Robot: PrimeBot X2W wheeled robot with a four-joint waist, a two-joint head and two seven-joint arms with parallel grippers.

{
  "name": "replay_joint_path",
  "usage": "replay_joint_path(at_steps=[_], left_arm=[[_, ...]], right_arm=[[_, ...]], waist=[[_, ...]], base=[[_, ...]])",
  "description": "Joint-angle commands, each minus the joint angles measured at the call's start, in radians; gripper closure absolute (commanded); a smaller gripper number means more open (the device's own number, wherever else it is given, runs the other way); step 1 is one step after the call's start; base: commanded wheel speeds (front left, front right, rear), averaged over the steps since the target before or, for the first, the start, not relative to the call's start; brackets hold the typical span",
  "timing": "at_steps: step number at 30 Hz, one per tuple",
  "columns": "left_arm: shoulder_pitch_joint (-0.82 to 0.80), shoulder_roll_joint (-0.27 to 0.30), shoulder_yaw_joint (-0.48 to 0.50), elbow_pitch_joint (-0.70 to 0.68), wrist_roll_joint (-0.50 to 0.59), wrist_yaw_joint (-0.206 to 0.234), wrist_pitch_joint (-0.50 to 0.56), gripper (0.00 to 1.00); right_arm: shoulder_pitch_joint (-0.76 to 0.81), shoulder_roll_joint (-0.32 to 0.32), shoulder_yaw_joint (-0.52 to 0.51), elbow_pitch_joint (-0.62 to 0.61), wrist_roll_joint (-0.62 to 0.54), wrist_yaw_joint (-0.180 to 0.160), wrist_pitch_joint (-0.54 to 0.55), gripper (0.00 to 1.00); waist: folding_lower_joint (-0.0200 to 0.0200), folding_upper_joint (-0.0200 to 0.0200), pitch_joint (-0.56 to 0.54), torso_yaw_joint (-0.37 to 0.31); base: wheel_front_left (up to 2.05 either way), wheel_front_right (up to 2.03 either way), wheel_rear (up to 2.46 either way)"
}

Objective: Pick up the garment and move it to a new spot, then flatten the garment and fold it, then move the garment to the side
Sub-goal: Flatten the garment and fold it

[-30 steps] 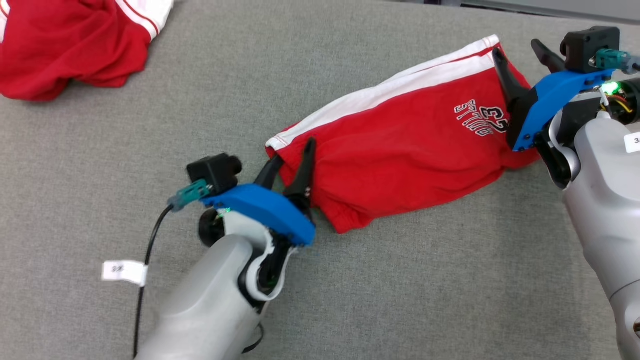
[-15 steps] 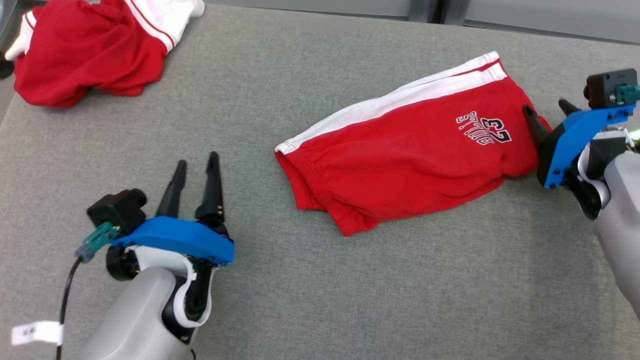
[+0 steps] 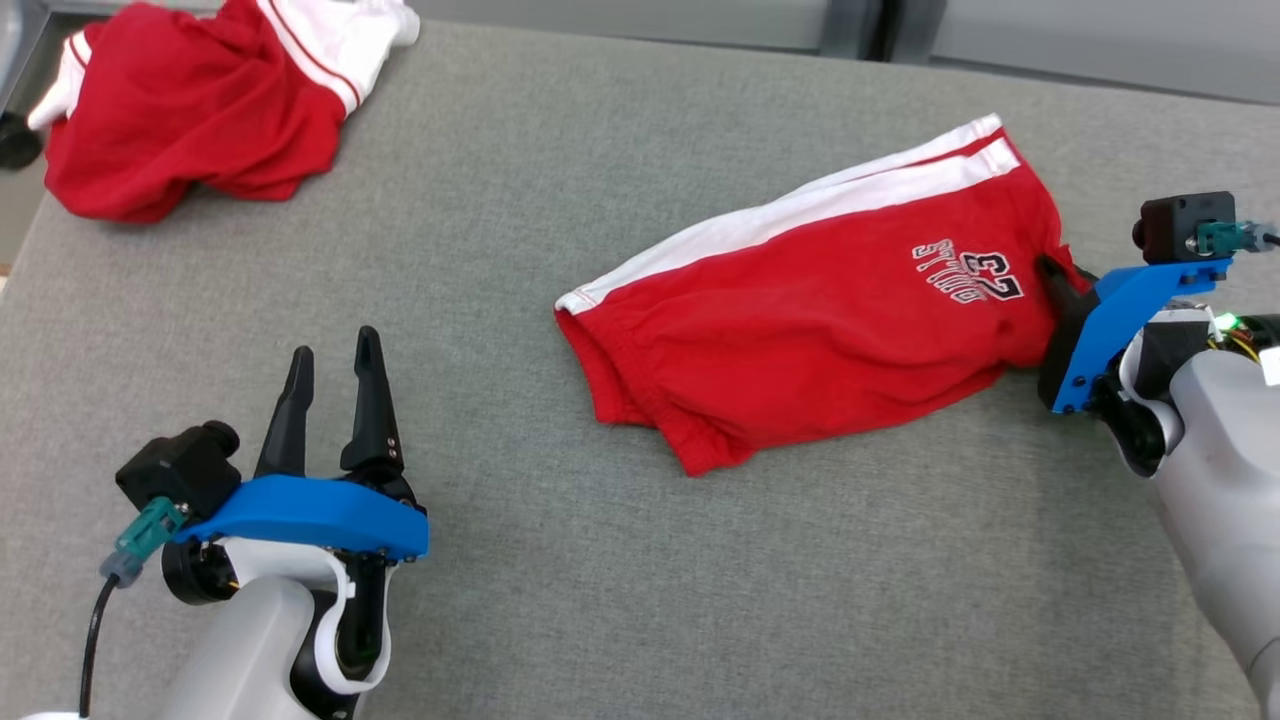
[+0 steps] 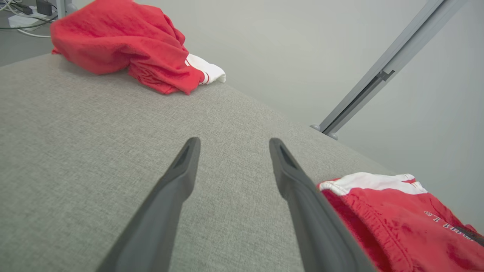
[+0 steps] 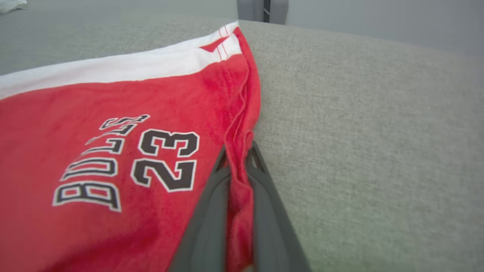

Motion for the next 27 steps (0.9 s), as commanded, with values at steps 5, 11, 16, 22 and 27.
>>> replay_joint_path(at_steps=[5, 11, 16, 22, 27], left_arm=[[0.032, 0.003, 0.004, -0.005, 0.051, -0.008, -0.004, 0.00], [0.076, -0.008, -0.010, -0.001, 0.070, -0.012, -0.004, 0.00], [0.120, -0.012, -0.021, -0.003, 0.068, -0.009, -0.003, 0.00], [0.163, -0.010, -0.023, 0.009, 0.083, -0.001, -0.004, 0.00], [0.170, -0.013, -0.029, 0.023, 0.102, 0.003, -0.004, 0.00]], right_arm=[[0.047, 0.017, 0.010, -0.015, 0.026, 0.000, -0.083, 1.00], [0.155, 0.013, 0.009, -0.029, 0.064, 0.000, -0.191, 1.00], [0.282, 0.021, -0.033, -0.040, 0.105, 0.000, -0.269, 1.00], [0.398, 0.029, -0.117, -0.081, 0.113, 0.000, -0.296, 1.00], [0.426, 0.035, -0.225, -0.133, 0.065, 0.000, -0.297, 1.00]], waist=[[0.0001, 0.0000, -0.069, -0.055], [0.0001, 0.0000, -0.165, -0.123], [0.0001, 0.0000, -0.228, -0.171], [0.0001, 0.0000, -0.248, -0.206], [0.0001, 0.0000, -0.241, -0.206]], base=[[0.00, 0.00, 0.00], [0.00, 0.00, 0.00], [0.00, 0.00, 0.00], [0.00, 0.00, 0.00], [0.00, 0.00, 0.00]])
